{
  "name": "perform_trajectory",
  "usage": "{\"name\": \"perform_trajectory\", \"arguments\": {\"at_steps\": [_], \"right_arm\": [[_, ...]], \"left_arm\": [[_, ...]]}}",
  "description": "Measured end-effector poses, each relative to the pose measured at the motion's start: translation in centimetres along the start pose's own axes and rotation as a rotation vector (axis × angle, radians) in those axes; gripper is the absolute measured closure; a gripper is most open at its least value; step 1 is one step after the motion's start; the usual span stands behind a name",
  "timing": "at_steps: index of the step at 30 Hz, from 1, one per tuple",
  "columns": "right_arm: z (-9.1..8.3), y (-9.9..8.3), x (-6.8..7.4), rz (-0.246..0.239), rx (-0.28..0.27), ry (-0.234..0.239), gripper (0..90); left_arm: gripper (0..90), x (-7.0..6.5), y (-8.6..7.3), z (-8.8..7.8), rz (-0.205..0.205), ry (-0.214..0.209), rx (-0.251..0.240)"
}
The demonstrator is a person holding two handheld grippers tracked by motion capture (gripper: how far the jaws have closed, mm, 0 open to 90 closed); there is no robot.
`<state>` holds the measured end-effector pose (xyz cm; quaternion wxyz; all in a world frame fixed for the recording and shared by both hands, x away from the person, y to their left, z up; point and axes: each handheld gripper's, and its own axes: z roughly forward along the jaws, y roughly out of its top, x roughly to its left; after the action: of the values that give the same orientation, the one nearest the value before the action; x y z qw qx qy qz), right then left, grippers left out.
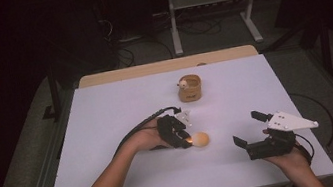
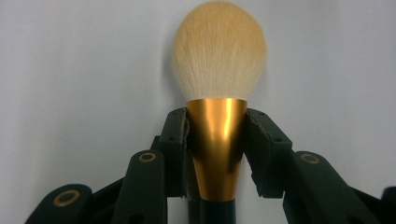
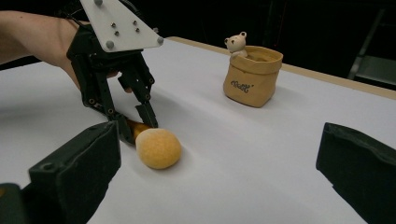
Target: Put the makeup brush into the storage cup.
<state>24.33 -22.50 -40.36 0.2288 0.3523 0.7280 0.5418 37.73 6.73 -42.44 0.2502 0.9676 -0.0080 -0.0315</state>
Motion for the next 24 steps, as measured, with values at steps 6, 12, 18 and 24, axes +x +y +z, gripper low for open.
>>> {"name": "perform_trajectory", "arguments": {"at_steps": [6,12,18,24], "right_arm": [[0.0,0.0,0.0,0.000,-0.001,0.000,0.0],[0.1,0.0,0.0,-0.003,-0.001,0.001,0.0],[0.2,0.0,0.1,-0.004,0.001,0.002,0.0],[0.2,0.0,0.0,-0.006,0.001,0.002,0.0]], "left_arm": [[61.9,0.0,0.0,-0.8,-0.010,0.012,-0.025],[62.0,0.0,-0.1,-2.0,-0.022,0.021,-0.063],[62.2,0.2,-0.3,-3.3,-0.028,0.033,-0.088],[62.4,0.2,-0.6,-4.4,-0.059,0.041,-0.138]]}}
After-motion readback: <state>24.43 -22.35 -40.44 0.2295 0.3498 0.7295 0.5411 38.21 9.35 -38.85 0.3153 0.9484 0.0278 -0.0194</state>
